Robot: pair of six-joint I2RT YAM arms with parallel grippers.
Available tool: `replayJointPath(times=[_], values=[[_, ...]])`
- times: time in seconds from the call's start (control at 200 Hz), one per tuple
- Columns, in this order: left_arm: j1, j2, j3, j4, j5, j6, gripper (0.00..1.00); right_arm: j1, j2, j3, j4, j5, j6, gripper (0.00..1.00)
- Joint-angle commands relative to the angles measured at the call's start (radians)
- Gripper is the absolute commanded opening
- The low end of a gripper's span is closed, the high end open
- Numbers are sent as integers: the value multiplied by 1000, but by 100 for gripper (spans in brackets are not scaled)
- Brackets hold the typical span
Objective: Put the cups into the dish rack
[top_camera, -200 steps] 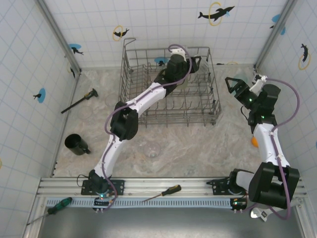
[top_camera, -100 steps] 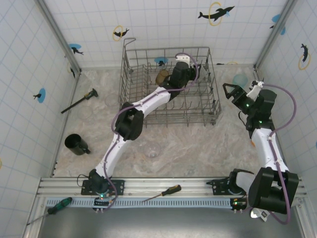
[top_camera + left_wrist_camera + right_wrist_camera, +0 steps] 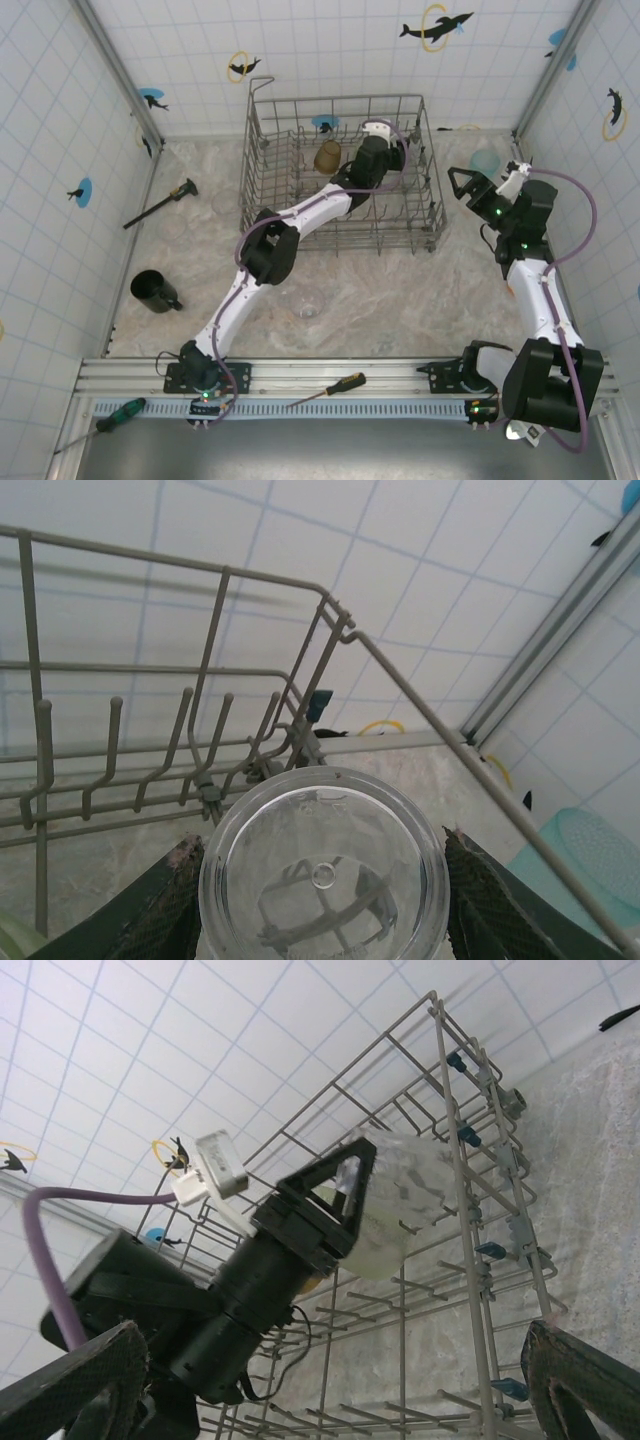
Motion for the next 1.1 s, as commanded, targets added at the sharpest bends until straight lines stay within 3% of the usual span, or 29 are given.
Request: replayJointPath(times=[0.0,0.205,0.25,0.36,0.726,0.846,1.091], values=[[-3,18,31,44,-10,33,0,3,-21,-34,47,-10,-14,100],[-4,20,31,33,-16,45,0,4,-17,-39,53,-13,-11,100],[-6,24,31,42,1,52,11,4,-17,-40,56,-14,-10,100],[-18,26,26,58,22,79,50,3,-15,-44,64,-17,-4,100],[-32,23,-14,150,11,87,91,0,-16,-39,43,-22,-13,100],[-32,14,-22,159,2,75,97,-5,-17,-37,42,-24,-15,100],[-32,-100,-150,230,12,18,97,-14,-12,-22,13,-27,-20,100]])
